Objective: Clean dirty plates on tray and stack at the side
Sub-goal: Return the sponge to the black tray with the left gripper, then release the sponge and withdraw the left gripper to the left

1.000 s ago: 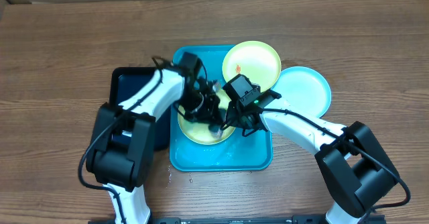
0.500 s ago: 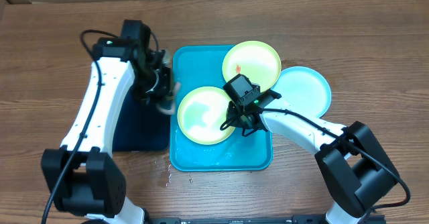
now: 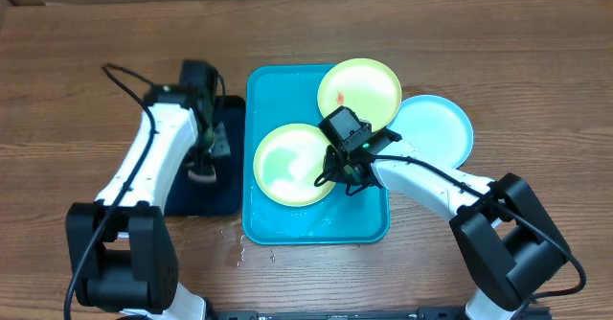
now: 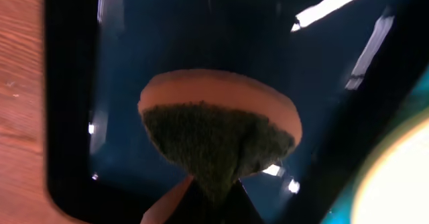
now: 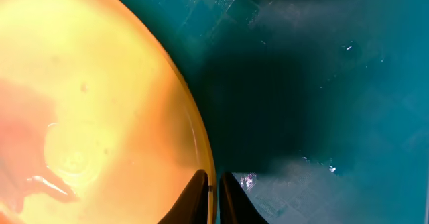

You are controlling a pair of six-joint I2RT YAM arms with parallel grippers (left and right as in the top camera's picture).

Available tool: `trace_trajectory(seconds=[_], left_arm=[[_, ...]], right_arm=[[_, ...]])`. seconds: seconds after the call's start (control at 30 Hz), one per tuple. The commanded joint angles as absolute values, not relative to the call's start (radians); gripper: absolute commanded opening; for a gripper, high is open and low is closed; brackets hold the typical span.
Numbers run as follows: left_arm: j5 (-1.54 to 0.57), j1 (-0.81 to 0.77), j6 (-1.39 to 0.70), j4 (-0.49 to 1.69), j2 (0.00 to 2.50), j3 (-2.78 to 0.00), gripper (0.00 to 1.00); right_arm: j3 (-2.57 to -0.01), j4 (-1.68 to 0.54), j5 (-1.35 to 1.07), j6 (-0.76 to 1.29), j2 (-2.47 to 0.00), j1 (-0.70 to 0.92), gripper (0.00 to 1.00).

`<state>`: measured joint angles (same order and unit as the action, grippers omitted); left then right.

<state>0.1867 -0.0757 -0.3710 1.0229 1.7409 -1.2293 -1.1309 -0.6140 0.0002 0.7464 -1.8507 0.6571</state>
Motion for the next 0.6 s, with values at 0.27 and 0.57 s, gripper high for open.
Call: trace_trajectory(seconds=[0.27, 0.57], left_arm=[[0.178, -0.030, -0.381, 0.940, 1.728, -1.118, 0.10], [-0.060, 0.046, -0.260, 1.019, 1.716, -1.233, 0.45]], right_arm=[[-1.123, -0.610, -0.002, 0.744, -1.842, 0.662, 0.10], [-1.123, -0.610, -0.002, 0.744, -1.842, 0.662, 0.17]])
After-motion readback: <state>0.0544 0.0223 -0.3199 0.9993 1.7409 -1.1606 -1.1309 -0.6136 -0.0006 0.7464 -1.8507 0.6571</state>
